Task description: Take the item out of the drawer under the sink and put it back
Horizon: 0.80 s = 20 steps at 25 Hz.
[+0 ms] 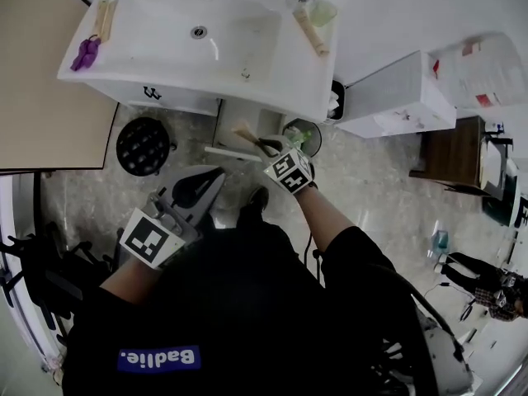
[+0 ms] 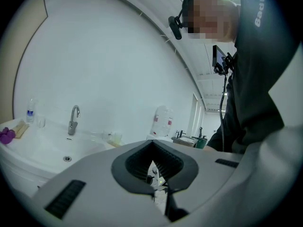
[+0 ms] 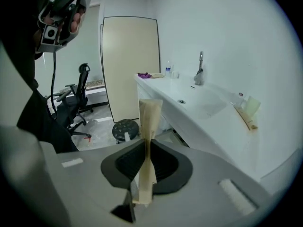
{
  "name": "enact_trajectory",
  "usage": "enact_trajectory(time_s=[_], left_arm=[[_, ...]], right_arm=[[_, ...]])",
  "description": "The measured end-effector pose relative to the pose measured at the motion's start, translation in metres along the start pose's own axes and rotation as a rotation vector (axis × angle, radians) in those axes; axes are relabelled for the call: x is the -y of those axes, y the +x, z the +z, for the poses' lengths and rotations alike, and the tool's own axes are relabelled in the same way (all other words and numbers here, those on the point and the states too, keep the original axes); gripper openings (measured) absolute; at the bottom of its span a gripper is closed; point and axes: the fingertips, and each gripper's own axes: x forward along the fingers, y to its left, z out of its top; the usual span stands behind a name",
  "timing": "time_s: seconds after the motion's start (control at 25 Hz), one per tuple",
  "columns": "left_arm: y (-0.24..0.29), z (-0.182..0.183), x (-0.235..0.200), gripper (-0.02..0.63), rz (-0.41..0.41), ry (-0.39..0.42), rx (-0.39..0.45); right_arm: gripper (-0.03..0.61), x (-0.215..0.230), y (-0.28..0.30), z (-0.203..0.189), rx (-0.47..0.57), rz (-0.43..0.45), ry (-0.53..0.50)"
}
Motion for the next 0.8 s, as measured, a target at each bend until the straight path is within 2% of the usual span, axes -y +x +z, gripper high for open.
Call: enact_trajectory(time_s=[0.48,0.8], left_arm=[[0.012,0.017,0.02,0.005,-0.059,0.045,-0.002],[0.012,0.022,0.024,0.005,-0.074,0.064,-0.011]], right_arm=[[0.038,-0.033,-0.082,0.071,0.228,-0.004,0.057],[0.038,-0.049,-0.15,0.124,0.432,0.032,0.187]])
